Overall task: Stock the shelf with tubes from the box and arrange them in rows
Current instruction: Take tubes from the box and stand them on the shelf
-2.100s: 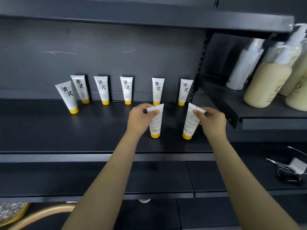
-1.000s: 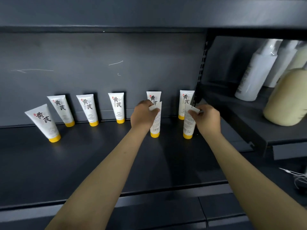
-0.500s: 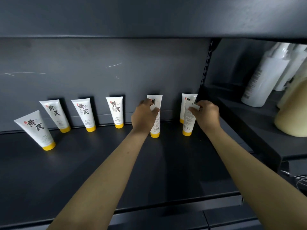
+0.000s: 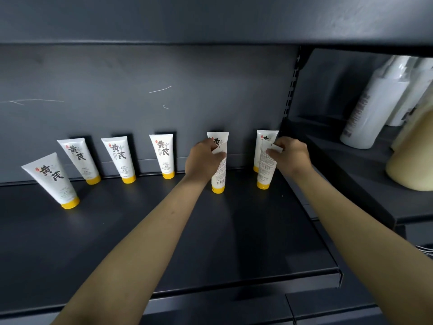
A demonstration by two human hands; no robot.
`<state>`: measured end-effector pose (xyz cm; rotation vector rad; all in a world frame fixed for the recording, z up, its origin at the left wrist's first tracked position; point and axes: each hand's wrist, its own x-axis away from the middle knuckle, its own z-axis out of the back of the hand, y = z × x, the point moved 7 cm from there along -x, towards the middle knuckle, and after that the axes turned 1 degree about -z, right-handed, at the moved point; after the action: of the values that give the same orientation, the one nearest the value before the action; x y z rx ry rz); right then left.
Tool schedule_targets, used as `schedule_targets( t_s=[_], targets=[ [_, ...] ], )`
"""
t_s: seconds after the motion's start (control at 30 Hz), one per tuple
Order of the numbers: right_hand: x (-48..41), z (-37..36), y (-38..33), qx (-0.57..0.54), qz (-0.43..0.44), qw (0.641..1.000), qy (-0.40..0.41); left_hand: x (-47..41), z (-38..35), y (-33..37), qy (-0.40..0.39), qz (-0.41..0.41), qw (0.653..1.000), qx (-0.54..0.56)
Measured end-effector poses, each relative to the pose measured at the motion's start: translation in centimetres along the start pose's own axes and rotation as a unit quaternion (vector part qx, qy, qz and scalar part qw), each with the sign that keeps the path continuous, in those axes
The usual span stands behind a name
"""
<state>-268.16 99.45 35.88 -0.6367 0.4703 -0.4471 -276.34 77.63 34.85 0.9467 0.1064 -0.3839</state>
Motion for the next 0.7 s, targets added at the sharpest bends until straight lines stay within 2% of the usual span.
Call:
schedule_targets(
  t_s=[0.5,0.6,0.7],
  targets=[
    [0.8,1.3,-1.5,0.038,0.011,0.999,-0.03,0.6,0.6,0.2,-0.067,-0.016,0.997,-0.031],
    [1.4,2.3,-3.0,0.069,0.052,0.994,-0.06,0.7,1.4,0.4,-0.091,-0.03,0.993,-0.065],
    [2.2,3.4,-5.5,0.161,0.125,0.973,-0.107,0.9,2.7,1.2,-0.121,-0.046,0.985,-0.111]
  ],
)
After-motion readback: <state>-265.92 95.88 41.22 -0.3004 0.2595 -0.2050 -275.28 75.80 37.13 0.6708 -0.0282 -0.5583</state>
